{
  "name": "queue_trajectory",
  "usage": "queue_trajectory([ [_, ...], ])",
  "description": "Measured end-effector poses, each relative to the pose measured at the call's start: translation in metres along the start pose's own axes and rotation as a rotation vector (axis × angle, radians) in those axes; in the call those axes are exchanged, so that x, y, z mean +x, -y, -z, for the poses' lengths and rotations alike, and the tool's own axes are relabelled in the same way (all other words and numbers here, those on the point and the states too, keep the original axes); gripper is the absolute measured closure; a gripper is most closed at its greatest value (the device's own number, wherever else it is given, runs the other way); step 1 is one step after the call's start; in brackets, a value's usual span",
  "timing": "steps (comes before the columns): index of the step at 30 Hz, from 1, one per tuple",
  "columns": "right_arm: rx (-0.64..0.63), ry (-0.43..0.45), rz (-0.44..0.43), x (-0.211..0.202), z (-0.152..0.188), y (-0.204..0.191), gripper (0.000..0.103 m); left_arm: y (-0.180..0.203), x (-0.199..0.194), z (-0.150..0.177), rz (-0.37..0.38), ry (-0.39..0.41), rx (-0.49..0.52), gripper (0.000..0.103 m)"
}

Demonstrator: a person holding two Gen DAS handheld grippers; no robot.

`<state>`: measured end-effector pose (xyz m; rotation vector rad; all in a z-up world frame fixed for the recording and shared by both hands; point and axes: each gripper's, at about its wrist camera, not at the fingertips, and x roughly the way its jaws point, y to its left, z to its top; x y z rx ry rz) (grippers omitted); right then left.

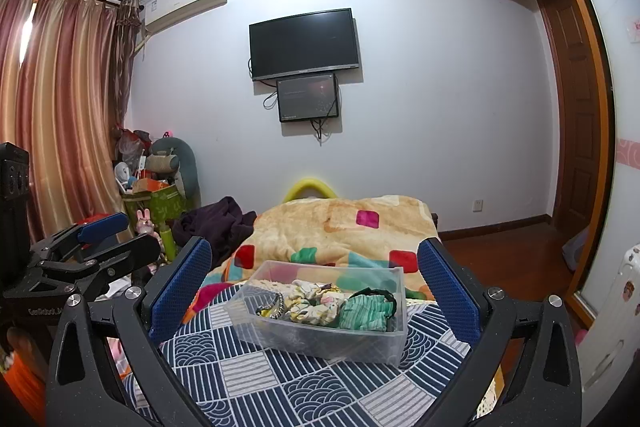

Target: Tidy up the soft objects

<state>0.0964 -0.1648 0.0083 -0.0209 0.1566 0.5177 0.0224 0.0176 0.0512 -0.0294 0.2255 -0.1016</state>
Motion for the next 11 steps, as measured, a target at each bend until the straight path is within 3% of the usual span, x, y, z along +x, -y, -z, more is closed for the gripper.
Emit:
queue_trajectory([
  [11, 0.0, -0.007, 0.0, 0.0002, -0.0003, -0.0007, 0.0, 0.0003, -0.0009, 0.0007, 0.007, -0.001, -0.008, 0.0],
])
